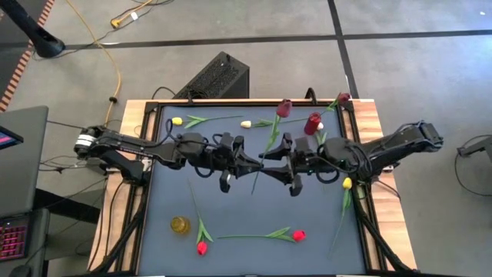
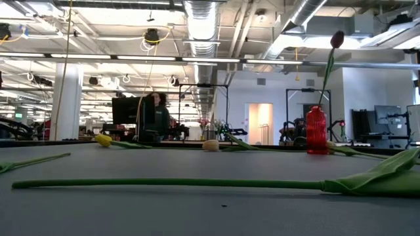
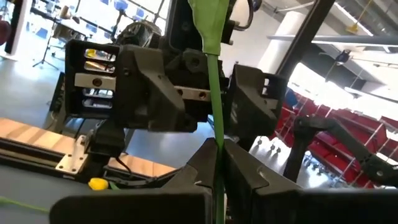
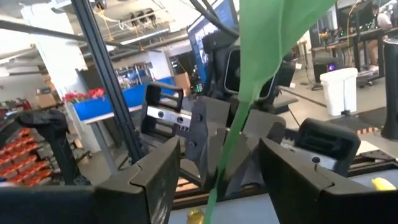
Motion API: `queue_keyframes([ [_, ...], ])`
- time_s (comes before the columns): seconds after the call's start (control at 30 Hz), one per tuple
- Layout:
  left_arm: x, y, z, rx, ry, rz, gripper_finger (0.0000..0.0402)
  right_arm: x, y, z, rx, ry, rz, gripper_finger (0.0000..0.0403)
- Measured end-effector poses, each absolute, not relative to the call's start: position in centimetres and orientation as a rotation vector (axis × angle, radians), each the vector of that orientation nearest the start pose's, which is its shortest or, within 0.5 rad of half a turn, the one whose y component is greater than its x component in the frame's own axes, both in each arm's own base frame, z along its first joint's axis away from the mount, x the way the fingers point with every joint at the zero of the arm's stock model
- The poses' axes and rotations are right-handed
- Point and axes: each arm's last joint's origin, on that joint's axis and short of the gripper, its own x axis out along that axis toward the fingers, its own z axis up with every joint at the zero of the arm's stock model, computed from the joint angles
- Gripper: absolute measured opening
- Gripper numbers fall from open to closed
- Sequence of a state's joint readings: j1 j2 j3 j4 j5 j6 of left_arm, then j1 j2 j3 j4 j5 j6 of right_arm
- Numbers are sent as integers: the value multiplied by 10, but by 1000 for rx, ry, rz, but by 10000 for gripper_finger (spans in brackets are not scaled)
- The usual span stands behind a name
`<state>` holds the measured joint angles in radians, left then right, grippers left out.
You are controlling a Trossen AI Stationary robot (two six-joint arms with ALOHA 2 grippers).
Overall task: Sort flowers into vase by color
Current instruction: Put the dark red flower into the red vase
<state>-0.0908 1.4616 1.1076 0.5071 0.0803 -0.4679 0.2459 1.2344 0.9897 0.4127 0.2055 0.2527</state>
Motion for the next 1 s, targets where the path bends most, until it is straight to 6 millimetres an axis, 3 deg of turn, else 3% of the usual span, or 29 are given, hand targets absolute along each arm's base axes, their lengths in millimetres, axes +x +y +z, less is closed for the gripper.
queue_keyframes([
  [0.17,336,-33,351,-467,-99,-200,3,274,61,367,289,-154,53,242],
  [0.3,336,-32,350,-468,-89,-181,3,274,61,367,289,-156,52,216],
  [0.8,336,-32,350,-432,-99,-156,4,274,61,366,316,-152,50,24],
  [1.0,336,-35,349,-369,-100,-105,48,268,60,367,313,-110,47,23],
])
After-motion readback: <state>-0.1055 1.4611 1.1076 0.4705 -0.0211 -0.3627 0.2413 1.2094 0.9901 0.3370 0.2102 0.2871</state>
